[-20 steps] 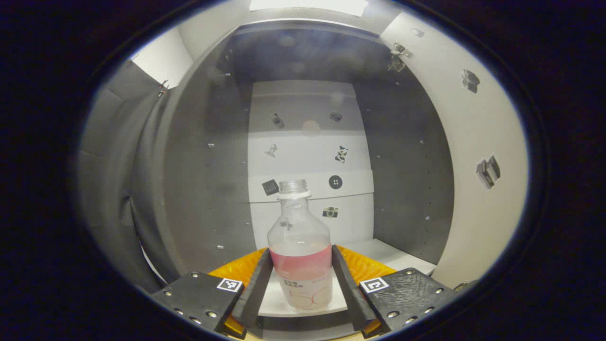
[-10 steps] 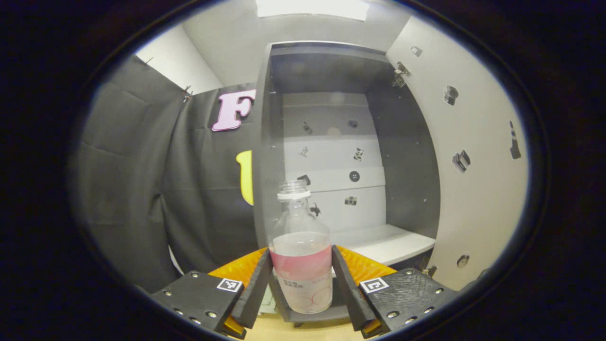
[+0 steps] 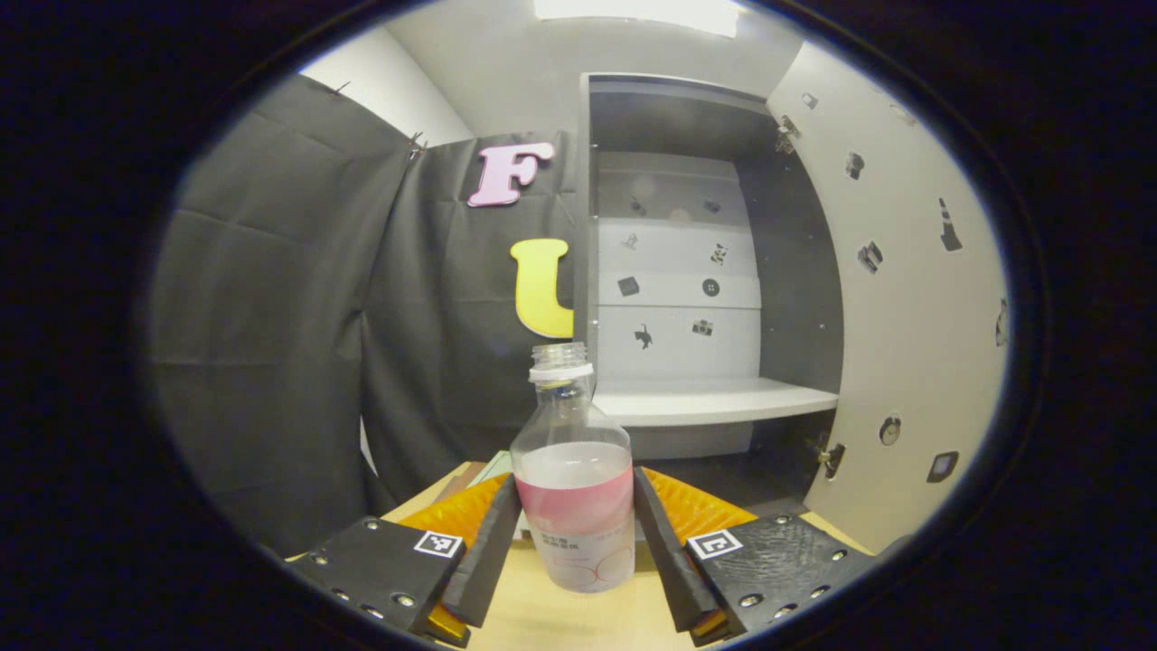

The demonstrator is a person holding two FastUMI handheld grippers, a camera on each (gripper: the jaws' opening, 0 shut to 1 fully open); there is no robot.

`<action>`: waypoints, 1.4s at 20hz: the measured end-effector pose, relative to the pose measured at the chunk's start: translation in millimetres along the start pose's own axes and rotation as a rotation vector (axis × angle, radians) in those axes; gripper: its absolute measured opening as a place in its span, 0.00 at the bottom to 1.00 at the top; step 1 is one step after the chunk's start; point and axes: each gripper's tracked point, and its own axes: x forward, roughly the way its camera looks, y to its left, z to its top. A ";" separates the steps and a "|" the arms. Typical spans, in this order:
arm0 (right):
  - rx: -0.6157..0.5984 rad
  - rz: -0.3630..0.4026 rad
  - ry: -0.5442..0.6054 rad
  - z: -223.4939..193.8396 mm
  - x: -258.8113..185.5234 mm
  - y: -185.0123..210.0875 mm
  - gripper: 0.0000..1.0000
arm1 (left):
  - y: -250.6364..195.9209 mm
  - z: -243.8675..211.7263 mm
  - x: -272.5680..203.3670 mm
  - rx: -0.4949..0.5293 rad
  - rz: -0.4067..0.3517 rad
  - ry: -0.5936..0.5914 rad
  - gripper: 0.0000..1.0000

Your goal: Open the cabinet door with the right hand, grasp the bottle in the cabinet with the left hand and place it on the coaster, then close the cabinet door with the right hand.

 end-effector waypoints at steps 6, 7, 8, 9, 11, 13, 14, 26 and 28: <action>0.003 0.013 0.017 1.1 7.5 10.0 0.98 | 21.4 -73.0 -28.0 -0.016 0.045 0.095 0.73; -0.002 0.017 0.022 1.2 9.0 12.2 0.98 | 24.8 -83.5 -31.5 -0.019 0.052 0.109 0.73; -0.007 0.020 0.031 -1.1 9.3 14.6 0.98 | 27.3 -94.4 -34.5 -0.025 0.058 0.123 0.73; -0.014 0.020 0.041 -2.0 10.9 16.2 0.98 | 29.3 -104.6 -37.6 -0.030 0.064 0.139 0.75; -0.032 0.017 0.052 -3.2 12.7 19.1 0.98 | 32.7 -124.1 -42.2 -0.038 0.071 0.164 0.77; -0.044 0.015 0.058 -3.2 13.4 21.7 0.98 | 35.0 -143.1 -45.9 -0.033 0.075 0.195 0.73; -0.049 0.016 0.063 -4.3 13.7 22.5 0.98 | 36.1 -153.1 -48.4 -0.032 0.075 0.212 0.73; -0.040 0.051 0.084 -5.4 21.3 34.2 0.98 | 30.9 -200.7 -65.0 0.003 0.090 0.234 0.76; -0.036 0.054 0.085 -4.8 23.7 35.7 0.98 | 26.5 -209.2 -68.6 -0.002 0.089 0.254 0.76</action>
